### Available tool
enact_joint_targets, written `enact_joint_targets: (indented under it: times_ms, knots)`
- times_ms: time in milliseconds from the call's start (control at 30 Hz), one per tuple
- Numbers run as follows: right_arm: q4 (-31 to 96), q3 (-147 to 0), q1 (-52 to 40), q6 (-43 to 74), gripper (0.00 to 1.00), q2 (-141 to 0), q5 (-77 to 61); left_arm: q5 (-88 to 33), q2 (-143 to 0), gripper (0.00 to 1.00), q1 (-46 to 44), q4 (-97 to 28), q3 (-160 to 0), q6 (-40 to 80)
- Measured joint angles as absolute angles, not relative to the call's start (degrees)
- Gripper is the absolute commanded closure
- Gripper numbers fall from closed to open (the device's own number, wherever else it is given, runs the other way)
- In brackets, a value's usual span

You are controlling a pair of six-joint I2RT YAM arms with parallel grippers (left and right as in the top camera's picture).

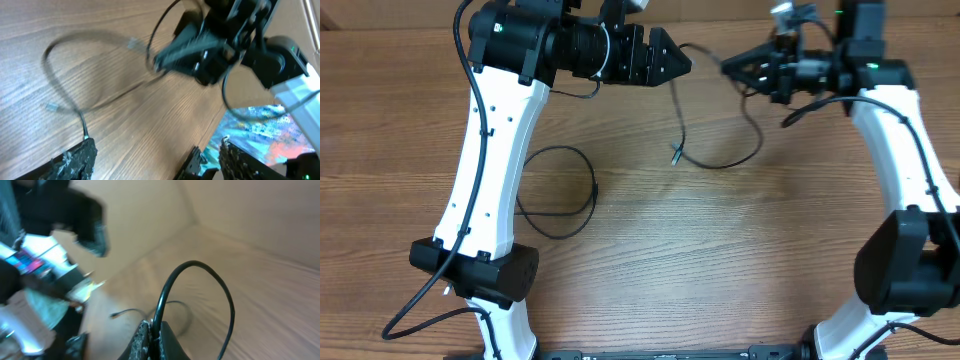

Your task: Untangle cables

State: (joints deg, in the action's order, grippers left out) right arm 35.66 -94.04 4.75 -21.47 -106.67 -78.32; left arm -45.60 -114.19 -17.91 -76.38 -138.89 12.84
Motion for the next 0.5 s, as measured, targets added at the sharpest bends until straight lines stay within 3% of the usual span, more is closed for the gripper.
enact_joint_targets:
  times_ms: [233, 500]
  knots:
    - [35.77, -94.04, 17.85, -20.80, 0.96, -106.67, -75.05, -45.60, -114.19, 0.27, -17.91, -80.01, -138.89, 10.55]
    - [36.29, -94.04, 34.39, -19.55, 0.96, -106.67, -61.65, -45.60, -114.19, 0.29, -17.91, -81.36, -138.89, 10.28]
